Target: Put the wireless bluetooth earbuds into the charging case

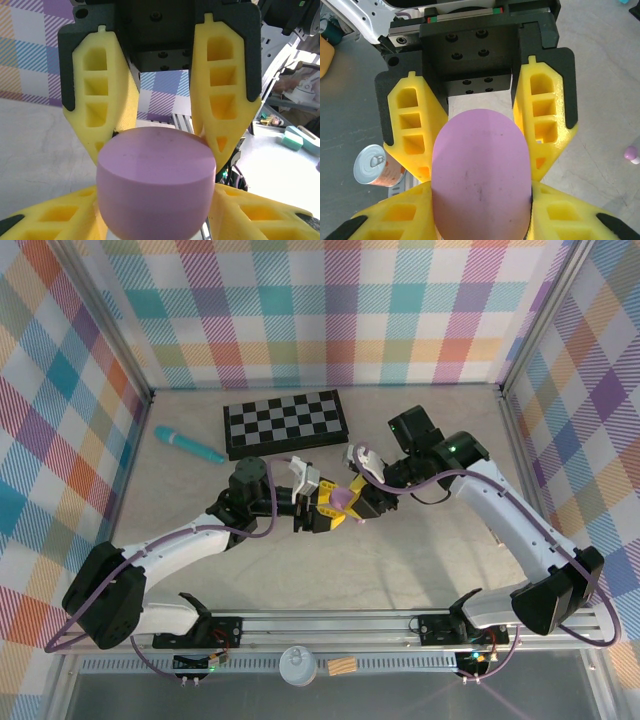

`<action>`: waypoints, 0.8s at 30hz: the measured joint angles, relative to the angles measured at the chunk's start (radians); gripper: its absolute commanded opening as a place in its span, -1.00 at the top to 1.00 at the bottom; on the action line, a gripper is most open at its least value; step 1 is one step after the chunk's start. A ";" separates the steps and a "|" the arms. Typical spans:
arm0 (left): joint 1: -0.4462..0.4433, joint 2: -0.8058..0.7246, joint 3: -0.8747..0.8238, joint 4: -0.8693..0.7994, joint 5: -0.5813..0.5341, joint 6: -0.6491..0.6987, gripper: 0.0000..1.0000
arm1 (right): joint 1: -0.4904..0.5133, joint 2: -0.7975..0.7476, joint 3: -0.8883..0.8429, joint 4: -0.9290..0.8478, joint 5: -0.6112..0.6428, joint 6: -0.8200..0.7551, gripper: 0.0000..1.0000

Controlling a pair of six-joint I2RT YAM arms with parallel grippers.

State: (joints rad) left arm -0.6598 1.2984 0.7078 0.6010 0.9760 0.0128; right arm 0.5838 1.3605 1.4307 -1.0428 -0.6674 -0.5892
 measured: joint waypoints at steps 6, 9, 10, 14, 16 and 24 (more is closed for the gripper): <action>0.000 0.000 0.004 0.003 0.001 -0.023 0.20 | 0.000 -0.001 0.000 0.000 -0.002 -0.002 0.27; 0.000 0.000 0.004 0.003 0.003 -0.029 0.10 | 0.000 -0.001 0.000 -0.002 -0.004 -0.003 0.27; 0.000 0.000 0.004 0.003 0.003 -0.031 0.07 | 0.000 -0.001 0.000 -0.003 -0.004 -0.003 0.27; 0.000 0.000 0.004 0.008 0.004 -0.048 0.08 | 0.000 0.000 0.000 -0.003 -0.003 -0.003 0.28; 0.000 0.000 0.004 0.010 0.005 -0.052 0.14 | 0.000 0.000 0.000 -0.003 -0.004 -0.003 0.27; 0.000 0.002 0.004 0.004 0.024 -0.072 0.33 | 0.000 0.000 0.000 -0.020 -0.008 -0.014 0.28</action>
State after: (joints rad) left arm -0.6598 1.3003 0.7116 0.6048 0.9997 -0.0597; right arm 0.5838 1.3605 1.4307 -1.0626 -0.6750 -0.6037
